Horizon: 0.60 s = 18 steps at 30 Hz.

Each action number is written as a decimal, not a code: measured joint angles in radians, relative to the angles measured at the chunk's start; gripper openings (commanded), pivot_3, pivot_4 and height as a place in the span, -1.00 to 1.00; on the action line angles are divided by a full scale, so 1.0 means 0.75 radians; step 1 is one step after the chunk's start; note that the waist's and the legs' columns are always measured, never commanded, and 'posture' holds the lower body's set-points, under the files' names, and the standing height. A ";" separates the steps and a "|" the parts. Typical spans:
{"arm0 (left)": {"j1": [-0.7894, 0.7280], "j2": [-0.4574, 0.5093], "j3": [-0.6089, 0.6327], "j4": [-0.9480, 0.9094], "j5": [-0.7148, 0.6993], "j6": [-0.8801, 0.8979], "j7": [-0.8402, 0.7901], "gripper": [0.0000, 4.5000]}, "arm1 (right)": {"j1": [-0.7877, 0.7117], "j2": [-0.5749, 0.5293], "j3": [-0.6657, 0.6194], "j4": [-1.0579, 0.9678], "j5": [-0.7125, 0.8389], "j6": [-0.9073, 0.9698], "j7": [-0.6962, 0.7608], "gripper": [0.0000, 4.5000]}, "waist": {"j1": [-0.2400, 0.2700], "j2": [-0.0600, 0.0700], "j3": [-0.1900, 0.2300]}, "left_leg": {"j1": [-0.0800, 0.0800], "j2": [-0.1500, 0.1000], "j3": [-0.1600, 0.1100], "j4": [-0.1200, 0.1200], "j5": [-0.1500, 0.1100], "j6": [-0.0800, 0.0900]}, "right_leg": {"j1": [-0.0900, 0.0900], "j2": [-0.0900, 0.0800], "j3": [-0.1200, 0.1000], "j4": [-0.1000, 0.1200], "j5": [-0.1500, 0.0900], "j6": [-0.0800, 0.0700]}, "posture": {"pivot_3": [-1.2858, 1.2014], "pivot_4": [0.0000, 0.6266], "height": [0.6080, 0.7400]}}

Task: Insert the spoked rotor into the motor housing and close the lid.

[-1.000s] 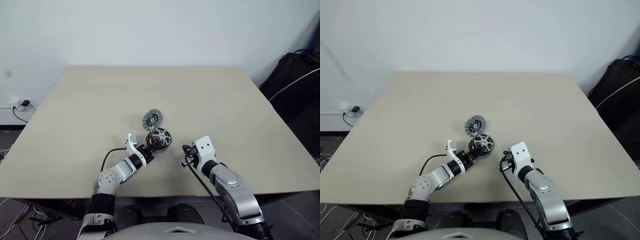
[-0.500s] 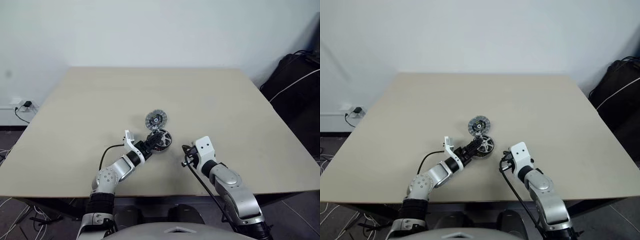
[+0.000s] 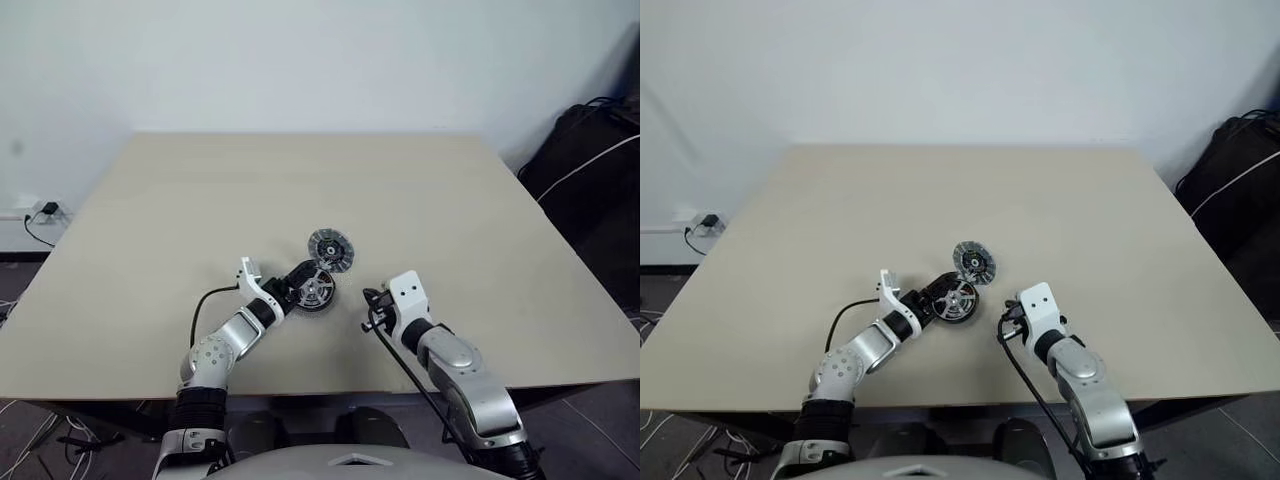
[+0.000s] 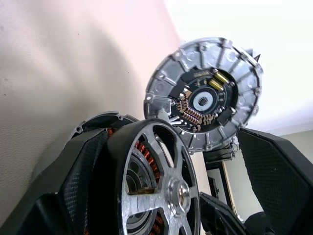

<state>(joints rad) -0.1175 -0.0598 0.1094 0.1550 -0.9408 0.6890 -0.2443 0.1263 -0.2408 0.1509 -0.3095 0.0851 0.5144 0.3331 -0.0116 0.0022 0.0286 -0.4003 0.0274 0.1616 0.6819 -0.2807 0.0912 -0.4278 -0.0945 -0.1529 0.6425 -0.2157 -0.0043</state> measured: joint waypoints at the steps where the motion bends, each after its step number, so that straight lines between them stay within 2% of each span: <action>1: 0.000 0.000 -0.003 0.000 0.001 -0.001 -0.003 0.99 | -0.002 0.000 0.000 0.000 0.000 0.000 0.000 -1.00 | 0.000 0.000 0.000 | 0.000 0.000 0.000 0.000 0.000 0.000 | 0.000 0.000 0.000 0.000 0.000 0.000 | 0.03 -1.00 1.00; 18: 0.055 0.005 -0.124 -0.088 0.153 -0.082 -0.133 0.99 | 0.001 0.000 0.002 0.000 0.000 0.000 -0.001 -1.00 | 0.001 -0.001 0.003 | -0.001 0.000 0.000 0.000 -0.001 0.002 | 0.000 -0.001 0.000 -0.001 0.000 0.000 | 0.03 -1.00 1.00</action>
<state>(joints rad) -0.0763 -0.0563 0.0164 0.0894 -0.8259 0.6272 -0.3439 0.1271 -0.2409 0.1523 -0.3094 0.0852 0.5141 0.3326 -0.0111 0.0018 0.0310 -0.4008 0.0272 0.1617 0.6819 -0.2817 0.0929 -0.4281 -0.0950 -0.1530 0.6417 -0.2156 -0.0040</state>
